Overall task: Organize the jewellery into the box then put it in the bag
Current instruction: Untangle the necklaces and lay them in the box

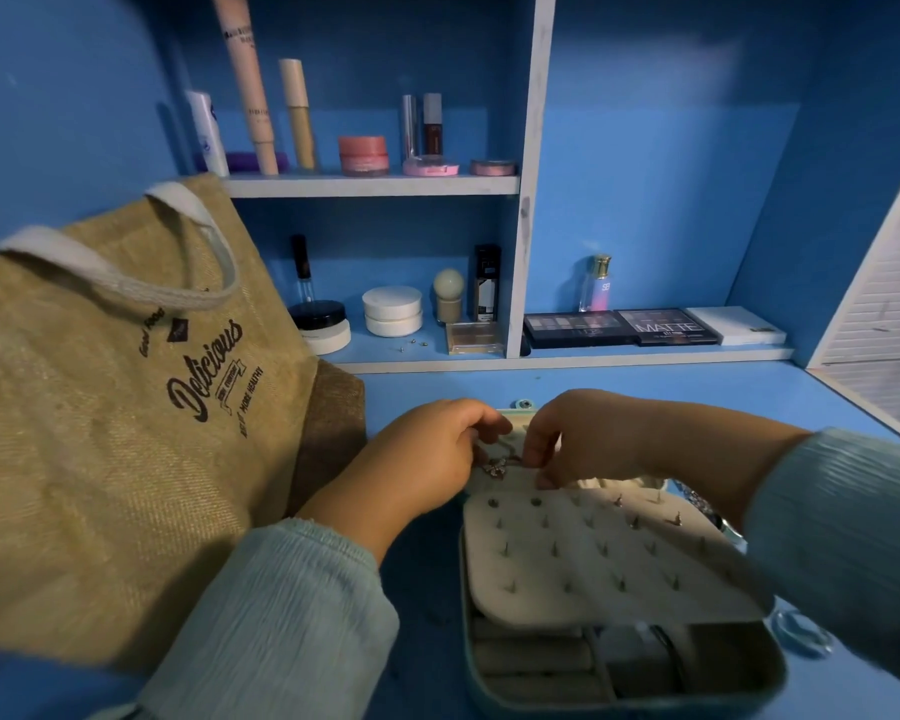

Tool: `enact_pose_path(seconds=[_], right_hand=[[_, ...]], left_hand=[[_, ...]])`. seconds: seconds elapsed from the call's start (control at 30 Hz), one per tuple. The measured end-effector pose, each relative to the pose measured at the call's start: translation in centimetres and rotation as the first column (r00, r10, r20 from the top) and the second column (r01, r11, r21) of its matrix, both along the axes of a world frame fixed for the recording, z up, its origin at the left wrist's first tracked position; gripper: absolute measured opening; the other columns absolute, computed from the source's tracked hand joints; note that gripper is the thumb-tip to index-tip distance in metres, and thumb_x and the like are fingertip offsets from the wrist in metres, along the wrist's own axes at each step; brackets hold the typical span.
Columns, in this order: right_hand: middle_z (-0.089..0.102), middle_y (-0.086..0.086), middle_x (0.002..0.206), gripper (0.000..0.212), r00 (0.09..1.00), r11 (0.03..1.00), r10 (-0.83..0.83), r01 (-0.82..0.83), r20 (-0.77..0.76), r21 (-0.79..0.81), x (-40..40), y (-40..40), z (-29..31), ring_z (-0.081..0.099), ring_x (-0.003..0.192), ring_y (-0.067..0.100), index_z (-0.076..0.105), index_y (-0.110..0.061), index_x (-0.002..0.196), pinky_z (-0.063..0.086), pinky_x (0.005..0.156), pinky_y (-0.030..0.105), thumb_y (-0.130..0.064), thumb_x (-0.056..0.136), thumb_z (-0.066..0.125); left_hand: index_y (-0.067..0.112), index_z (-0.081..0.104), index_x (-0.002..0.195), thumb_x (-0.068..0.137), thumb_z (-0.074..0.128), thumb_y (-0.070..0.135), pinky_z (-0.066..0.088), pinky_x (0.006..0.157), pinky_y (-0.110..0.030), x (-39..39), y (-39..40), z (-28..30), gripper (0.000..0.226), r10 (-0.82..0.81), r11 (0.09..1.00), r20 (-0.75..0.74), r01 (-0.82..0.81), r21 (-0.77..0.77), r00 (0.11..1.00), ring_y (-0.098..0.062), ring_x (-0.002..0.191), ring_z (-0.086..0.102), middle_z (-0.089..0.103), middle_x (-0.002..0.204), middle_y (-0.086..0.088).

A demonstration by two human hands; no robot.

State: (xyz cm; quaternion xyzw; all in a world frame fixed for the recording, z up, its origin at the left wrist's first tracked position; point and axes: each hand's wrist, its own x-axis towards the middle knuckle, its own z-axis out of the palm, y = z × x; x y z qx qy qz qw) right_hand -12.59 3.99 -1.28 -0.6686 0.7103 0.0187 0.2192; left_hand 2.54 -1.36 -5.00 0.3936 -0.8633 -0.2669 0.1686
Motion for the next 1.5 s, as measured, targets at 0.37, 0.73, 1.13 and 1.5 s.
enact_pose_path(seconds=[0.37, 0.73, 1.13, 1.5], right_hand=[[0.061, -0.016, 0.087, 0.015, 0.994, 0.983, 0.033, -0.013, 0.104, -0.185, -0.8, 0.7, -1.1, 0.057, 0.084, 0.004, 0.073, -0.027, 0.091, 0.048, 0.086, 0.021, -0.016, 0.083, 0.067], [0.062, -0.013, 0.085, 0.017, 0.994, 0.985, -0.03, 0.048, 0.103, -0.167, -0.5, 0.3, -1.0, 0.052, 0.071, 0.003, 0.075, -0.024, 0.094, 0.043, 0.065, 0.01, -0.015, 0.083, 0.067], [0.061, -0.013, 0.086, 0.015, 0.998, 0.991, 0.006, 0.002, 0.06, -0.134, -0.5, 0.2, -0.6, 0.054, 0.079, 0.005, 0.074, -0.025, 0.094, 0.042, 0.07, 0.012, -0.017, 0.082, 0.069], [0.066, -0.007, 0.096, 0.018, 0.999, 0.993, 0.022, -0.017, 0.039, -0.119, -0.4, 0.4, -0.6, 0.05, 0.069, 0.002, 0.073, -0.024, 0.098, 0.038, 0.06, 0.007, -0.015, 0.084, 0.066]], left_hand=[[0.037, 0.053, 0.124, 0.1, 0.035, 0.012, 0.033, 0.103, -0.028, 0.2, -0.3, 0.0, 0.039, -0.038, 0.991, 0.153, 0.056, -0.119, 0.987, -0.007, 0.114, 0.048, 0.058, 0.12, 0.017], [0.048, 0.058, 0.112, 0.086, 0.052, 0.058, 0.019, 0.093, -0.036, 0.1, -0.4, 0.6, 0.029, 0.053, 0.944, 0.462, 0.106, -0.312, 0.885, -0.011, 0.119, 0.031, 0.049, 0.124, 0.021], [0.04, 0.058, 0.105, 0.095, 0.047, 0.04, 0.02, 0.098, -0.035, -0.3, -0.8, 0.1, 0.014, 0.101, 0.954, 0.279, -0.013, -0.3, 0.955, -0.011, 0.117, 0.039, 0.057, 0.116, 0.017], [0.038, 0.058, 0.118, 0.097, 0.038, 0.046, 0.019, 0.092, -0.037, -0.7, -0.8, -0.3, 0.03, 0.116, 0.947, 0.402, 0.02, -0.32, 0.908, -0.016, 0.12, 0.031, 0.047, 0.126, 0.014]])
